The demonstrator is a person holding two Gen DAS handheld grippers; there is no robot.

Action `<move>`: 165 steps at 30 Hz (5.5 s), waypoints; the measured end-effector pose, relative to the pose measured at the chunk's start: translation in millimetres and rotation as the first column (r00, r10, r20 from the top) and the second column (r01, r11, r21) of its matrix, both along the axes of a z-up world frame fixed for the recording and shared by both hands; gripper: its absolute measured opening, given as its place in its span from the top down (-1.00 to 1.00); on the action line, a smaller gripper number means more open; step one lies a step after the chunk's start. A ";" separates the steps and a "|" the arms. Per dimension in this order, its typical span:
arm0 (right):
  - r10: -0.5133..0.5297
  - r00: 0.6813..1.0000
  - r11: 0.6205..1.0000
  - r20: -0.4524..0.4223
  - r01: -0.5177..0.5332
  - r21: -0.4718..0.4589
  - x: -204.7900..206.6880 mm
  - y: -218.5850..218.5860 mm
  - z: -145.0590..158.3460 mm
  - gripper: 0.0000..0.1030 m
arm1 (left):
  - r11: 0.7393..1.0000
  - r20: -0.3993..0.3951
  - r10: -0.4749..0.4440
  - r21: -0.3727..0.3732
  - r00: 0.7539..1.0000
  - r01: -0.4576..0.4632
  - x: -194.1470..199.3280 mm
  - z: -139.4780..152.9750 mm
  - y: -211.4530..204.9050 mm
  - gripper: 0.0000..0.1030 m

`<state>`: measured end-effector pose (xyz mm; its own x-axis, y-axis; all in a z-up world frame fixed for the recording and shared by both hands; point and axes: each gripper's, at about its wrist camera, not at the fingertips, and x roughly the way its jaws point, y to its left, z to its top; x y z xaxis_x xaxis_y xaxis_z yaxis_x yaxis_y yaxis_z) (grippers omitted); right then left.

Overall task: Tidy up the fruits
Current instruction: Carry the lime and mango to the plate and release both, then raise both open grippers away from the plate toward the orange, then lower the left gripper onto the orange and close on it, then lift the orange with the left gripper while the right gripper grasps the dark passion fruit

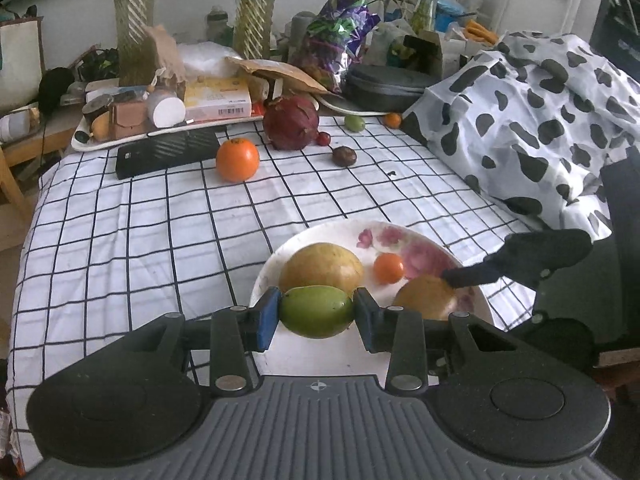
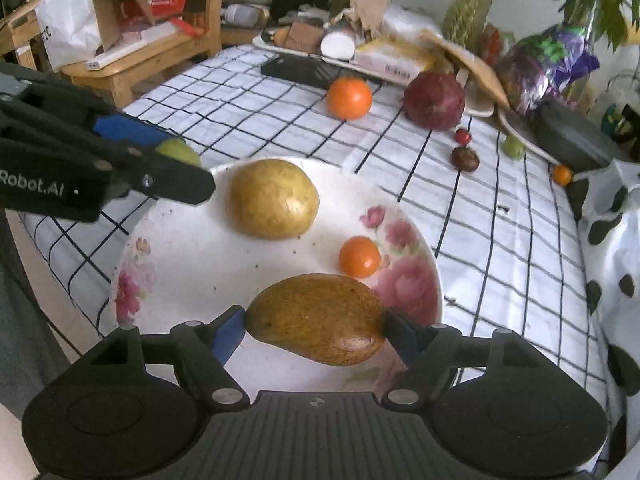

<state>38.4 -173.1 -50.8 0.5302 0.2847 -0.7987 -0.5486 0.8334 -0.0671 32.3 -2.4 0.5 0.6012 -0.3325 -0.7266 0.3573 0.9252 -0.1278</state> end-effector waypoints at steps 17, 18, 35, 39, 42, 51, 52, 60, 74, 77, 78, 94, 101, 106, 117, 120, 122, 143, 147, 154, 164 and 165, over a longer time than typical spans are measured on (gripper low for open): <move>-0.100 0.995 0.994 -0.024 0.101 0.041 -25.9 -25.0 13.3 -1.00 | 0.999 -0.038 -0.014 0.035 0.999 0.015 -4.7 -9.4 -5.3 0.25; -0.104 0.994 0.994 -0.030 0.105 0.042 -26.6 -26.4 12.8 -1.00 | 0.999 -0.045 -0.018 0.042 0.999 0.019 -4.0 -10.7 -7.0 0.25; -0.250 0.963 0.961 -0.106 0.260 0.094 -12.2 -49.3 11.0 -1.00 | 0.991 -0.043 0.014 0.134 0.999 -0.008 -0.6 -13.2 -11.3 -0.28; -0.291 0.950 0.942 -0.111 0.305 0.139 -9.7 -58.3 14.8 -1.00 | 0.994 -0.038 0.029 0.110 0.999 -0.025 -1.3 -9.9 -8.2 -0.28; -0.325 0.939 0.925 -0.112 0.341 0.168 -7.7 -64.8 17.6 -1.00 | 0.994 -0.030 0.029 0.105 0.999 -0.026 -1.8 -8.3 -8.6 -0.28; -0.431 0.895 0.858 -0.114 0.446 0.256 -1.9 -84.7 25.0 -1.00 | 0.995 -0.018 0.072 0.077 0.997 -0.070 0.6 -5.3 -2.9 -0.28; -0.444 0.889 0.850 -0.111 0.457 0.262 -1.5 -86.8 25.8 -1.00 | 0.994 -0.017 0.077 0.073 0.997 -0.076 1.2 -5.1 -2.2 -0.28; -0.488 0.869 0.826 -0.080 0.490 0.279 -1.7 -92.5 31.0 -1.00 | 0.993 -0.006 0.111 0.052 0.994 -0.110 3.0 -2.7 1.7 -0.28; -0.491 0.871 0.835 -0.033 0.481 0.267 2.7 -86.5 34.2 -1.00 | 0.988 0.017 0.153 0.026 0.988 -0.153 12.2 4.8 11.0 -0.29; -0.495 0.869 0.835 -0.024 0.483 0.264 7.8 -85.8 33.8 -1.00 | 0.988 0.033 0.151 0.037 0.988 -0.152 17.7 6.7 11.8 -0.29; -0.495 0.869 0.836 -0.019 0.482 0.261 10.0 -85.5 33.5 -1.00 | 0.988 0.041 0.149 0.044 0.988 -0.151 19.6 7.3 11.5 -0.29; -0.482 0.873 0.865 0.075 0.461 0.200 54.2 -80.5 35.9 -1.00 | 0.988 0.098 0.108 0.103 0.989 -0.119 63.7 8.1 7.7 -0.29; -0.452 0.886 0.886 0.103 0.433 0.162 78.6 -74.0 34.0 -1.00 | 0.986 0.115 0.079 0.134 0.990 -0.094 87.0 6.5 1.5 -0.28; -0.433 0.893 0.898 0.120 0.417 0.138 96.6 -68.9 31.4 -1.00 | 0.989 0.120 0.065 0.125 0.991 -0.080 106.9 3.7 1.6 -0.28; -0.420 0.901 0.906 0.112 0.408 0.114 135.0 -63.7 23.0 -1.00 | 0.996 0.071 0.043 0.072 0.996 -0.049 144.8 -11.1 7.6 -0.28; -0.425 0.900 0.903 0.096 0.414 0.118 146.0 -64.3 20.5 -1.00 | 0.998 0.062 0.038 0.053 0.997 -0.041 156.2 -16.0 9.1 -0.28; -0.426 0.900 0.903 0.092 0.415 0.116 152.8 -63.9 19.2 -1.00 | 0.998 0.060 0.037 0.044 0.998 -0.040 164.1 -19.8 9.5 -0.28; -0.357 0.933 0.932 0.037 0.354 0.078 209.7 -61.2 -10.9 -1.00 | 0.995 0.023 -0.031 0.095 0.999 0.029 219.3 -59.5 -3.7 -0.02; -0.343 0.939 0.936 0.023 0.340 0.093 218.2 -59.9 -19.0 -1.00 | 0.997 0.004 -0.019 0.073 1.000 0.019 222.3 -58.8 -3.1 0.02; -0.287 0.957 0.952 0.043 0.280 0.123 228.2 -49.4 -24.7 -0.66 | 0.997 0.003 -0.014 0.073 1.000 0.013 222.1 -55.3 1.2 0.02; -0.269 0.963 0.955 0.034 0.262 0.143 230.2 -41.9 -29.6 0.39 | 0.998 0.011 0.005 0.057 1.000 -0.005 220.0 -46.6 9.7 0.02; -0.269 0.963 0.953 0.028 0.262 0.150 229.5 -43.6 -29.5 0.39 | 0.999 0.014 0.006 0.051 1.000 -0.007 219.3 -44.3 9.7 0.02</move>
<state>267.8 -216.7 -80.2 0.6387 0.2378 -0.7318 -0.3050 0.9514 0.0429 251.6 7.3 -43.8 0.6135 -0.2913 -0.7340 0.3528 0.9327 -0.0753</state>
